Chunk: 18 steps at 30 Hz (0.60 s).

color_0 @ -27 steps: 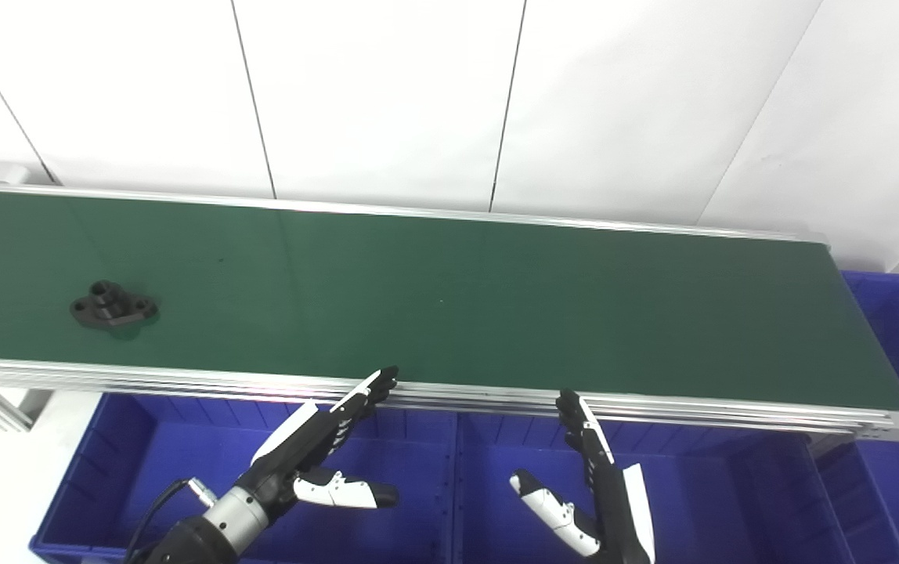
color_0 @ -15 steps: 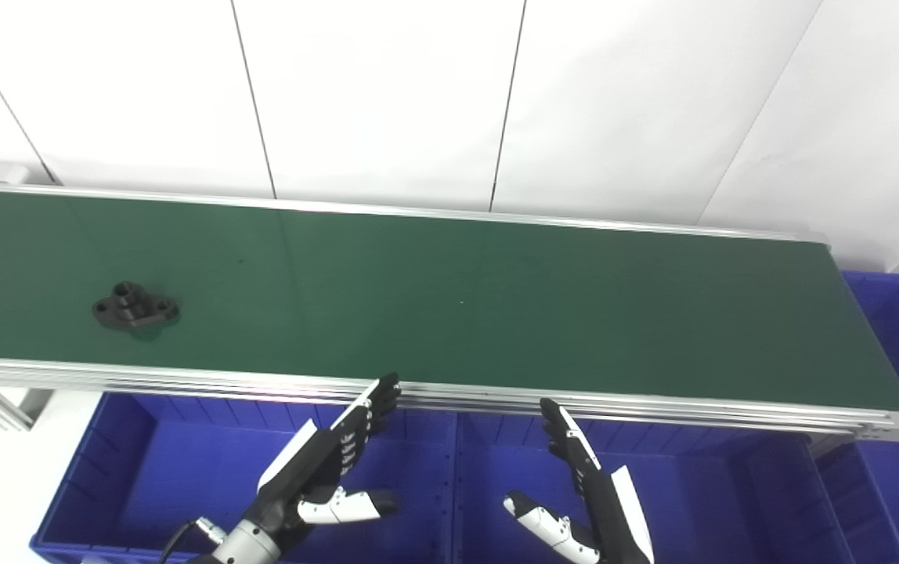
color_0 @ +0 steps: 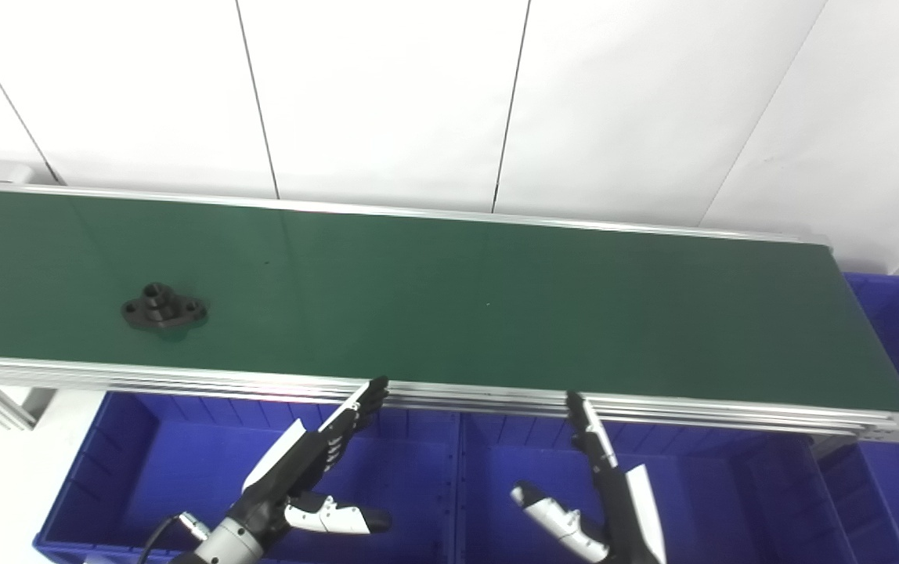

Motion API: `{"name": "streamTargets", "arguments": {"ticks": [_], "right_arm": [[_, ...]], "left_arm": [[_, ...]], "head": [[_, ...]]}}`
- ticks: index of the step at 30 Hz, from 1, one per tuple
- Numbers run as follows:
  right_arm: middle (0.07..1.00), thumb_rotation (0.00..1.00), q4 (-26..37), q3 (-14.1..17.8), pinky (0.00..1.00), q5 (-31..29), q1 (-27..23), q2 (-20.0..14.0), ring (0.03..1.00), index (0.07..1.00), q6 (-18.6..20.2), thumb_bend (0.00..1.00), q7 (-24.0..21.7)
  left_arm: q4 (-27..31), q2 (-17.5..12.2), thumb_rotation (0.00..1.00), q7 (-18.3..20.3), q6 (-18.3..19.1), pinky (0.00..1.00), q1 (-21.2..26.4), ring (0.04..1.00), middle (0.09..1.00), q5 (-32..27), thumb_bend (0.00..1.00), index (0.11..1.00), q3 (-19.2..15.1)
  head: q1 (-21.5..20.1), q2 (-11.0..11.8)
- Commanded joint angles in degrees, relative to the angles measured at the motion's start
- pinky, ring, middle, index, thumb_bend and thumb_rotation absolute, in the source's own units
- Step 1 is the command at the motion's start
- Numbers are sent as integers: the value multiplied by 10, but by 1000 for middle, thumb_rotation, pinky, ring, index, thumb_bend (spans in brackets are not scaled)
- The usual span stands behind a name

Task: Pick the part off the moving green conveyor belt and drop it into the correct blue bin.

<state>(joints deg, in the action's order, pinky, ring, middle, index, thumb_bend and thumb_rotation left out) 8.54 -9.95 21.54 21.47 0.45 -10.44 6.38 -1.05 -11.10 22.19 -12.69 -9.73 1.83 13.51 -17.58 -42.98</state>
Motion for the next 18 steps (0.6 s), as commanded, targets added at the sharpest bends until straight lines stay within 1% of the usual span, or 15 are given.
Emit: {"name": "streamTargets", "arguments": {"ticks": [1, 4, 8, 14, 16, 17, 18], "right_arm": [[945, 652, 11, -3, 887, -9, -5, -1, 940, 953, -6, 861, -8], [949, 665, 9, -8, 881, 0, -7, -7, 941, 960, 0, 863, -15], [944, 652, 5, -13, 890, -1, -12, -6, 936, 962, 0, 868, -20], [948, 652, 4, -13, 888, -5, -12, -5, 939, 967, -3, 873, -21], [946, 649, 4, -12, 896, -9, -12, -7, 943, 968, -4, 871, -23], [945, 650, 5, -11, 898, -11, -11, -7, 943, 967, -4, 874, -24], [945, 650, 6, -11, 898, -13, -10, -9, 943, 967, -3, 874, -25]], "left_arm": [[16, -2, 463, -11, -15, 1000, 5, 1000, 1000, 5, 867, 1000, -2], [22, 1, 491, -18, -6, 998, 3, 1000, 1000, 14, 880, 1000, -3], [23, 3, 499, -24, -5, 983, 3, 1000, 1000, 23, 877, 1000, -2], [20, 3, 479, -21, -8, 991, 5, 1000, 1000, 19, 867, 1000, 1], [18, 4, 474, -22, -12, 998, 5, 1000, 1000, 20, 865, 1000, 3], [18, 5, 476, -23, -13, 998, 5, 1000, 1000, 22, 867, 1000, 4], [19, 6, 478, -24, -13, 998, 4, 1000, 1000, 25, 867, 1000, 5]], "head": [[2, 0], [5, 0], [8, 4], [9, 5], [21, 10], [21, 10], [36, 15]]}}
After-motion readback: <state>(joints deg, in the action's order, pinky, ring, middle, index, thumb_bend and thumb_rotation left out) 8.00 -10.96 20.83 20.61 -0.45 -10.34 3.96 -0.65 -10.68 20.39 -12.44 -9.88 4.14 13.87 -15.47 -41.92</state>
